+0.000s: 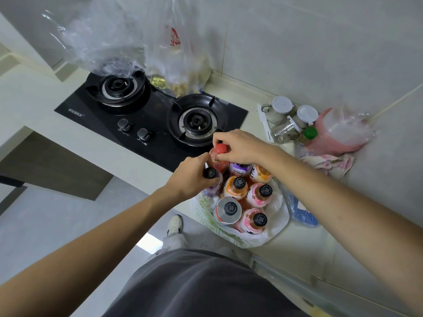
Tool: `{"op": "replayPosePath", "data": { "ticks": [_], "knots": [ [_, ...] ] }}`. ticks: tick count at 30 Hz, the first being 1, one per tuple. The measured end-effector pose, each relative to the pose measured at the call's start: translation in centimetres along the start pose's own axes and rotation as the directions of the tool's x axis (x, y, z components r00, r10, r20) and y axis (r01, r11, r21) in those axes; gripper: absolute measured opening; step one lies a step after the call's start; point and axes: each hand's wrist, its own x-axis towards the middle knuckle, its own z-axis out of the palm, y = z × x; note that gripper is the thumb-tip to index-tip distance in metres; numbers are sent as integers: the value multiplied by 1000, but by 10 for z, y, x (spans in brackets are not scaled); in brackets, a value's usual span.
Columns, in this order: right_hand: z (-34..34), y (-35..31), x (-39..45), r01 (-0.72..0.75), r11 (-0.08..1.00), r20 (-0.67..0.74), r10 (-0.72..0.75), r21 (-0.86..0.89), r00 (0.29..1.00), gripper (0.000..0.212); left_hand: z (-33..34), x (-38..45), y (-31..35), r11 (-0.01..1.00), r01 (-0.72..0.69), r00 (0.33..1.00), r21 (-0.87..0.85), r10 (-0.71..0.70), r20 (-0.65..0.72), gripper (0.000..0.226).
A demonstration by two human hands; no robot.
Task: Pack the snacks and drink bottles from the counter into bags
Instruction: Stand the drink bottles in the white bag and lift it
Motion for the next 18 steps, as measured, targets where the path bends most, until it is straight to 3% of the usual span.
{"op": "replayPosePath", "data": {
  "ticks": [5,7,18],
  "knots": [
    [0,-2,-6,12,997,42,-15,82,999,19,8,-8,-1,998,-26,1000,-64,27,14,35],
    [1,-5,-6,13,998,61,-17,68,998,20,9,-10,-1,996,-9,1000,-93,9,-4,29],
    [6,-3,-22,65,998,33,-65,-8,997,26,18,-23,-10,996,-11,999,-89,7,-52,45]
  ]
}}
